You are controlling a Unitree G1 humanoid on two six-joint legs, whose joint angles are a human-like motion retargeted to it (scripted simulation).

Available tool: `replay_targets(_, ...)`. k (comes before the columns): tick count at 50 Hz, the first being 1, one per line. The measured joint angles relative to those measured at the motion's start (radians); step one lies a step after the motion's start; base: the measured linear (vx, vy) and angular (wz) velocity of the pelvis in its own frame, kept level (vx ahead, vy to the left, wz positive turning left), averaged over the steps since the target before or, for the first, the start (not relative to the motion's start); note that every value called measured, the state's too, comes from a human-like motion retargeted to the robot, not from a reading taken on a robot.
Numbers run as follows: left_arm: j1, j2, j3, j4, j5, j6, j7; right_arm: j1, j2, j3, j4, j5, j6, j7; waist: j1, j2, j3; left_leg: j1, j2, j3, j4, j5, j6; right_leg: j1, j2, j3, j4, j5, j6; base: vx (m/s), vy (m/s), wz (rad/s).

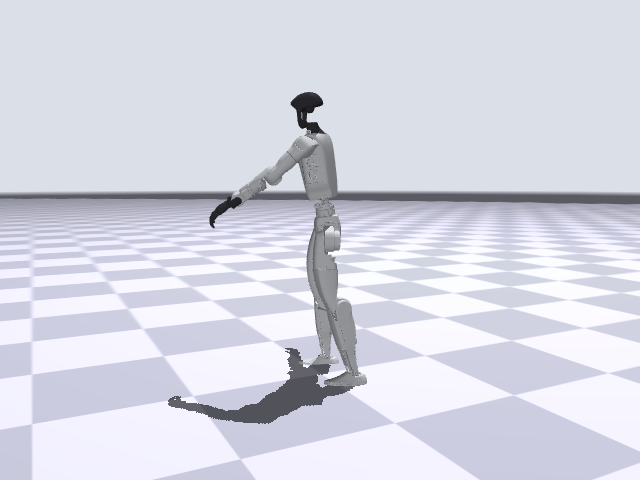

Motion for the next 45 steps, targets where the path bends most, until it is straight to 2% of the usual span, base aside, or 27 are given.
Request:
replay_targets(5, 0.319, -0.078, 0.143, 0.155, 0.037, 0.021, 0.043, -0.121, -0.261, -0.102, 0.011, 0.044, -0.041, -0.084, 0.060, -0.087, -0.012, -0.003, 0.012, -0.009, -0.002, 0.000, -0.004, 0.004, 0.011, -0.013, -0.005, 0.005, 0.000, 0.00, 0.00, 0.04)
replay_targets(9, 0.537, -0.044, 0.275, 0.197, -0.020, 0.022, 0.054, -0.247, -0.461, -0.148, -0.018, 0.042, -0.058, -0.121, 0.149, -0.161, -0.015, -0.010, 0.013, -0.031, -0.006, 0.001, -0.011, 0.007, 0.007, -0.037, -0.003, -0.001, 0.000, 0.01, 0.01, 0.31)
replay_targets(15, 0.754, 0.149, 0.415, 0.145, -0.224, -0.020, 0.068, -0.386, -0.687, -0.166, -0.132, -0.029, -0.049, -0.113, 0.364, -0.284, 0.030, -0.032, 0.000, -0.084, -0.007, 0.004, -0.016, 0.011, -0.018, -0.092, 0.011, -0.021, 0.000, 0.02, 0.03, 0.50)
replay_targets(20, 0.765, 0.342, 0.485, 0.125, -0.376, -0.037, 0.103, -0.294, -0.821, -0.266, -0.250, -0.148, -0.030, -0.094, 0.602, -0.361, 0.120, -0.061, -0.014, -0.144, 0.002, 0.008, -0.014, 0.015, -0.042, -0.150, 0.027, -0.045, -0.008, 0.02, 0.02, 0.63)
replay_targets(22, 0.728, 0.333, 0.529, 0.145, -0.456, -0.039, 0.118, 0.182, -1.027, -0.739, -0.186, -0.243, -0.003, -0.097, 0.674, -0.317, 0.165, -0.060, -0.015, -0.167, 0.010, 0.006, -0.015, 0.031, -0.046, -0.172, 0.033, -0.056, -0.017, 0.01, -0.01, 0.65)
replay_targets(23, 0.769, 0.351, 0.592, 0.156, -0.491, -0.046, 0.128, 0.471, -1.066, -1.014, -0.180, -0.310, -0.011, -0.105, 0.666, -0.324, 0.142, -0.063, -0.015, -0.182, 0.012, 0.008, -0.016, 0.037, -0.048, -0.188, 0.033, -0.061, -0.022, 0.03, -0.01, 0.74)
replay_targets(24, 0.780, 0.373, 0.629, 0.157, -0.524, -0.053, 0.134, 0.621, -1.079, -1.142, -0.194, -0.366, -0.012, -0.101, 0.688, -0.336, 0.138, -0.071, -0.017, -0.196, 0.014, 0.009, -0.017, 0.039, -0.051, -0.202, 0.033, -0.065, -0.026, 0.03, -0.01, 0.78)
replay_targets(29, 0.688, 0.413, 0.704, 0.122, -0.695, -0.077, 0.131, 0.940, -1.079, -1.316, -0.267, -0.604, 0.024, -0.031, 0.904, -0.360, 0.204, -0.108, -0.030, -0.265, 0.024, 0.019, -0.020, 0.050, -0.065, -0.271, 0.035, -0.082, -0.055, 0.02, 0.00, 0.76)
replay_targets(32, 0.611, 0.353, 0.736, 0.087, -0.796, -0.083, 0.108, 1.125, -1.079, -1.403, -0.271, -0.724, 0.052, 0.021, 1.042, -0.326, 0.260, -0.121, -0.040, -0.306, 0.027, 0.026, -0.022, 0.066, -0.074, -0.313, 0.032, -0.090, -0.073, 0.00, 0.01, 0.75)
replay_targets(35, 0.562, 0.245, 0.791, 0.055, -0.900, -0.076, 0.069, 1.318, -1.079, -1.494, -0.261, -0.810, 0.073, 0.079, 1.156, -0.261, 0.305, -0.130, -0.050, -0.348, 0.027, 0.035, -0.025, 0.086, -0.081, -0.355, 0.029, -0.095, -0.089, -0.01, 0.01, 0.76)
replay_targets(40, 0.498, 0.018, 0.964, 0.042, -1.068, -0.016, 0.005, 1.318, -1.079, -1.388, -0.210, -0.904, 0.087, 0.256, 1.240, -0.066, 0.383, -0.143, -0.069, -0.419, 0.018, 0.059, -0.034, 0.116, -0.093, -0.429, 0.027, -0.103, -0.111, -0.03, 0.02, 0.78)
replay_targets(45, 0.456, -0.123, 1.163, 0.072, -1.173, 0.014, -0.001, 1.318, -1.079, -1.251, -0.165, -0.976, 0.070, 0.411, 1.205, 0.172, 0.402, -0.147, -0.084, -0.479, 0.000, 0.088, -0.054, 0.142, -0.101, -0.495, 0.028, -0.110, -0.125, -0.04, 0.02, 0.66)
